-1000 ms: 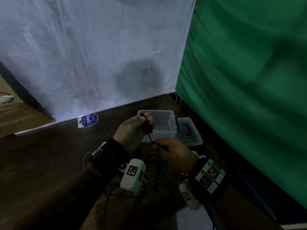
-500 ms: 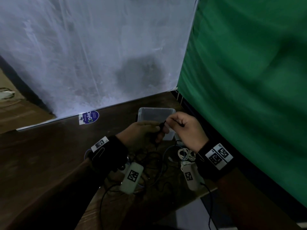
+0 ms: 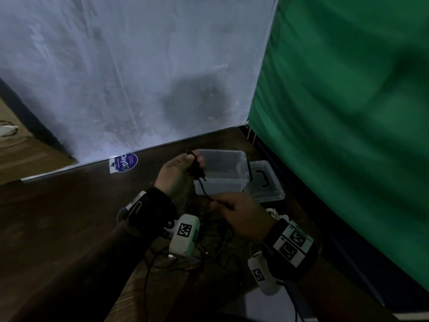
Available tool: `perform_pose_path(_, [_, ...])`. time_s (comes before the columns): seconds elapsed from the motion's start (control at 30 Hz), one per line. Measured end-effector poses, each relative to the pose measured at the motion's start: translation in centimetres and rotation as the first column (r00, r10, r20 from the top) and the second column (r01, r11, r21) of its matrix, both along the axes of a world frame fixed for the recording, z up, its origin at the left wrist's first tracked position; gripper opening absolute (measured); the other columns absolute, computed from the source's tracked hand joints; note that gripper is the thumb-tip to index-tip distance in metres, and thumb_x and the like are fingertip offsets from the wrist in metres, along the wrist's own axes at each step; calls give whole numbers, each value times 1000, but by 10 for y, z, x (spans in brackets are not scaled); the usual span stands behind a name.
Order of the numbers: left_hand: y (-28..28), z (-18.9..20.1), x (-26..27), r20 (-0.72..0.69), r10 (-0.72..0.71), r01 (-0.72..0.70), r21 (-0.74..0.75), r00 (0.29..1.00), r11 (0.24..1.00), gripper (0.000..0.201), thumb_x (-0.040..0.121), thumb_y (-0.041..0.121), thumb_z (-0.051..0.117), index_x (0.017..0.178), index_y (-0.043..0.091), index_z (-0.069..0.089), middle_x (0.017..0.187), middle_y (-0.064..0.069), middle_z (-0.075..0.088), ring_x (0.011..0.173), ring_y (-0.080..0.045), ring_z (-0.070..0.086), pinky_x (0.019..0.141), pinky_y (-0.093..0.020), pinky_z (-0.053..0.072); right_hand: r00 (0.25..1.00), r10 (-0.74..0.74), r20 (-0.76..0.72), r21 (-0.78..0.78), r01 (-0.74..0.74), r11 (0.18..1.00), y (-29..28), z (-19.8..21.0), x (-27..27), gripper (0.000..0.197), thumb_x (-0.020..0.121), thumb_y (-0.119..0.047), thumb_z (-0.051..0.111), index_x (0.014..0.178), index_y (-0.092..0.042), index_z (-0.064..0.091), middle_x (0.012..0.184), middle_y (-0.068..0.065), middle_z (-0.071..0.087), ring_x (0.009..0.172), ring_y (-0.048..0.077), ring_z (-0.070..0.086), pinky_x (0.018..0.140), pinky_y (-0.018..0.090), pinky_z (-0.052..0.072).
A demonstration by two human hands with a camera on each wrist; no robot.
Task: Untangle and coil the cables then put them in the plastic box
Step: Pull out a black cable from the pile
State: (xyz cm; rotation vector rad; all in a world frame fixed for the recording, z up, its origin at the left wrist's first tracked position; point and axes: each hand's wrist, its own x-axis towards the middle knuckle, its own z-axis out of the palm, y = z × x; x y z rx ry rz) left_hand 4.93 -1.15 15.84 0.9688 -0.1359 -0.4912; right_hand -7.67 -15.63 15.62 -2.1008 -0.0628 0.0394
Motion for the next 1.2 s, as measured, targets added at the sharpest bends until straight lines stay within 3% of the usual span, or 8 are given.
perform_pose_path(0.17, [-4, -1, -20, 283, -257, 93, 486, 924, 869, 21, 99, 5, 44, 103, -1, 64, 99, -20, 65, 89, -27, 62, 84, -40, 53, 993, -42, 108, -29, 45, 999, -6, 33, 4, 17, 98, -26, 55, 98, -19, 70, 91, -2, 71, 84, 11, 66, 75, 31, 53])
perform_pose_path(0.27, [-6, 9, -35, 166, -374, 296, 366, 912, 882, 24, 99, 9, 43, 107, 1, 65, 109, -27, 62, 100, -36, 59, 96, -47, 46, 957, -181, 227, 24, 180, 983, -25, 35, 14, 15, 98, -19, 57, 91, -18, 70, 85, -3, 71, 81, 9, 66, 76, 29, 53])
perform_pose_path(0.43, [-6, 26, -42, 105, -489, 447, 275, 866, 851, 26, 98, 10, 42, 101, 1, 66, 84, -11, 60, 75, -18, 57, 70, -26, 47, 941, -248, 231, 180, 209, 961, -41, 20, 26, 16, 98, -20, 58, 87, -16, 69, 78, -5, 70, 77, 13, 66, 77, 34, 52])
perform_pose_path(0.6, [-4, 31, -33, -80, -530, 511, -180, 844, 841, 21, 95, 15, 43, 104, 1, 58, 78, -7, 53, 71, -17, 53, 79, -32, 51, 948, -313, 50, 366, 274, 889, -26, -2, 28, 21, 100, -26, 54, 96, -17, 73, 82, 0, 74, 70, 10, 65, 66, 25, 50])
perform_pose_path(0.73, [-3, 25, -14, -138, -398, 331, -353, 907, 875, 24, 99, 18, 38, 109, 6, 56, 82, -1, 55, 76, -13, 55, 97, -28, 41, 972, -232, -37, 232, 234, 944, -16, -15, 21, 21, 102, -21, 50, 108, -11, 68, 57, -26, 61, 51, -10, 55, 50, 6, 39])
perform_pose_path(0.83, [0, 21, 2, -192, -210, 131, -358, 959, 924, 24, 99, 16, 36, 107, 6, 56, 82, -2, 56, 73, -14, 58, 90, -31, 52, 985, -160, -58, 134, 166, 977, -9, -25, 13, 20, 99, -24, 56, 109, -17, 72, 79, -26, 67, 75, -14, 61, 69, 8, 48])
perform_pose_path(1.03, [0, -7, 6, 68, 55, -63, 108, 996, 992, 23, 101, 9, 40, 101, -1, 60, 83, -12, 59, 78, -23, 57, 78, -35, 48, 996, -86, 4, 47, 85, 995, -1, -12, 7, 23, 96, -21, 60, 115, -11, 70, 110, 0, 71, 102, 7, 64, 94, 24, 51])
perform_pose_path(1.2, [-3, -10, -11, 381, -338, 41, 609, 860, 792, 24, 100, 8, 45, 101, -2, 66, 95, -21, 68, 84, -21, 65, 81, -37, 53, 993, -105, 58, 46, 103, 994, -10, 13, 20, 12, 97, -20, 58, 97, -22, 70, 90, -11, 70, 87, 0, 64, 80, 19, 51])
